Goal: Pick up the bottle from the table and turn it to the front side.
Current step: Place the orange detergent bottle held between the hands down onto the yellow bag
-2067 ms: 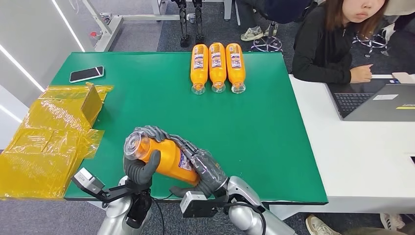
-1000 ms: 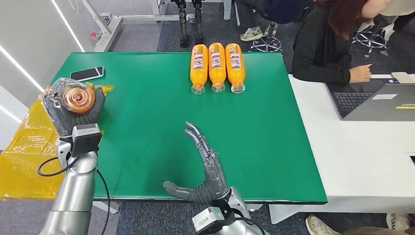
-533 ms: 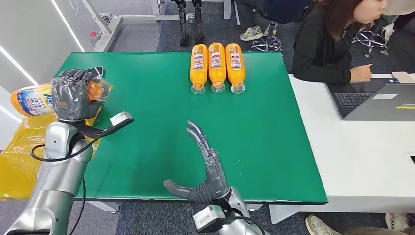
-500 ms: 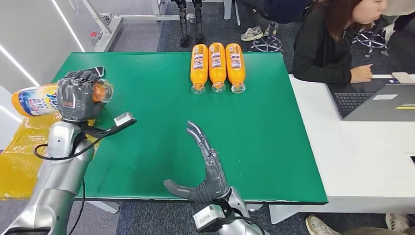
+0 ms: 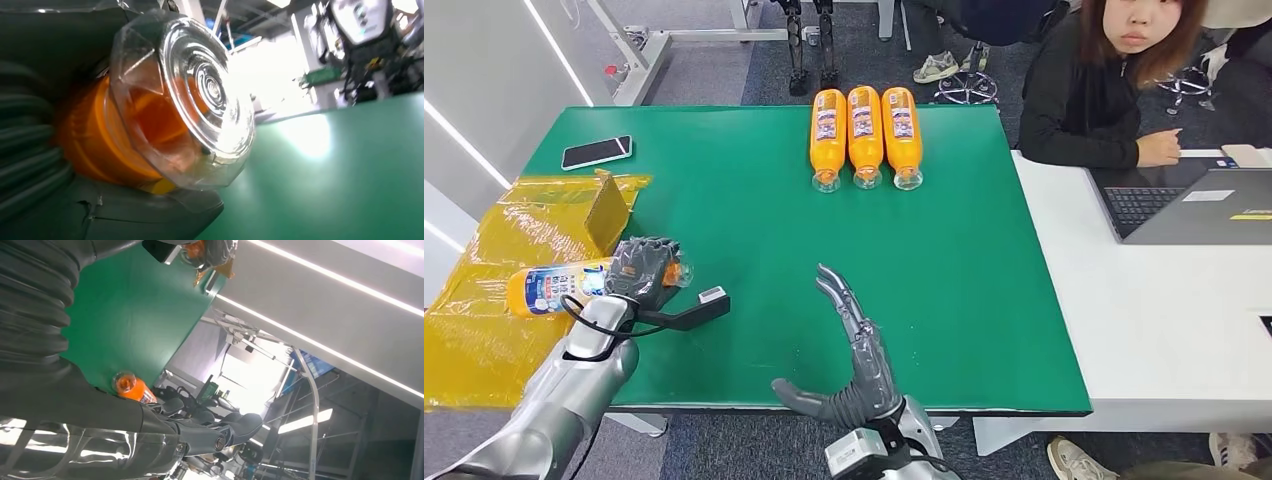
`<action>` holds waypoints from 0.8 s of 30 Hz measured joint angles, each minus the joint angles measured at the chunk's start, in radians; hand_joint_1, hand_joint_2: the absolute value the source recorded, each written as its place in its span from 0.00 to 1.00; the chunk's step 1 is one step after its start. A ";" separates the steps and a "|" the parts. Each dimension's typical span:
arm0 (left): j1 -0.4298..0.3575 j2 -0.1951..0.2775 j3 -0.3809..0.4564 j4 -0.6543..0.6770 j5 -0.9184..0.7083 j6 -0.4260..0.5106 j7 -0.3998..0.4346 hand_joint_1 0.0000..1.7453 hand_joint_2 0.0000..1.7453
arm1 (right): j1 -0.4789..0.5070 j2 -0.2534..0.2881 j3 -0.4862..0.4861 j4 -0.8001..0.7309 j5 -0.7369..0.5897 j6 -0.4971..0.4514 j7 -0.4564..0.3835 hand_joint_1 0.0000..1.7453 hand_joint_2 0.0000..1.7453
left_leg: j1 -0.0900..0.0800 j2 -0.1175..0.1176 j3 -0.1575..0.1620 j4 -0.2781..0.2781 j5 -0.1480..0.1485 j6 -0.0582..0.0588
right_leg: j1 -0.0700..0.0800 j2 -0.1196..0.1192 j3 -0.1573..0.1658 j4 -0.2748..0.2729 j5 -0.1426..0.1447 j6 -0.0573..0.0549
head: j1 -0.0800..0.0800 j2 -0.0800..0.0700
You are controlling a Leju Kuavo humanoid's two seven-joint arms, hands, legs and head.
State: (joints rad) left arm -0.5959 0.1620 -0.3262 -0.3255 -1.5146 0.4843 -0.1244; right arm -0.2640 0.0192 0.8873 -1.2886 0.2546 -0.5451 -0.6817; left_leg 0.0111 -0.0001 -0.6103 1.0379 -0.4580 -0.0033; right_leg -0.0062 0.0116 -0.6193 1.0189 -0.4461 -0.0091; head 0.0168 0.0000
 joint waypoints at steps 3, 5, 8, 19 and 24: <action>0.006 0.000 -0.004 0.016 -0.001 -0.010 0.014 0.00 1.00 | 0.000 -0.002 -0.005 0.000 0.000 0.003 0.001 0.00 1.00 | 0.000 0.000 0.000 0.000 0.000 0.000 | 0.000 0.000 0.000 0.000 0.000 0.000 | 0.000 0.000; 0.007 0.000 -0.005 0.022 -0.009 -0.011 0.030 0.00 1.00 | 0.000 -0.002 -0.009 0.000 0.000 0.007 0.001 0.00 1.00 | 0.000 0.000 0.000 0.000 0.000 0.000 | 0.000 0.000 0.000 0.000 0.000 0.000 | 0.000 0.000; 0.008 0.000 -0.009 0.030 -0.023 -0.010 0.049 0.00 1.00 | -0.001 -0.002 -0.015 0.000 0.001 0.016 0.003 0.00 1.00 | 0.000 0.000 0.000 0.000 0.000 0.000 | 0.000 0.000 0.000 0.000 0.000 0.000 | 0.000 0.000; 0.002 0.001 -0.019 0.039 -0.026 0.027 0.041 0.00 1.00 | -0.001 -0.002 -0.027 0.000 0.004 0.025 0.005 0.00 1.00 | 0.000 0.000 0.000 0.000 0.000 0.000 | 0.000 0.000 0.000 0.000 0.000 0.000 | 0.000 0.000; -0.007 -0.001 -0.008 0.039 0.043 0.085 -0.060 0.00 1.00 | 0.001 -0.002 -0.035 -0.002 0.019 0.025 0.004 0.00 1.00 | 0.000 0.000 0.001 0.000 0.000 0.000 | 0.000 0.000 0.000 0.000 0.000 0.000 | 0.000 0.000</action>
State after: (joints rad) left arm -0.6027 0.1615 -0.3343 -0.2865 -1.4714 0.5692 -0.1849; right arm -0.2631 0.0171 0.8519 -1.2901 0.2733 -0.5202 -0.6775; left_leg 0.0110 0.0000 -0.6098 1.0380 -0.4579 -0.0033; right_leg -0.0062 0.0115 -0.6192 1.0191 -0.4459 -0.0092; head 0.0168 0.0000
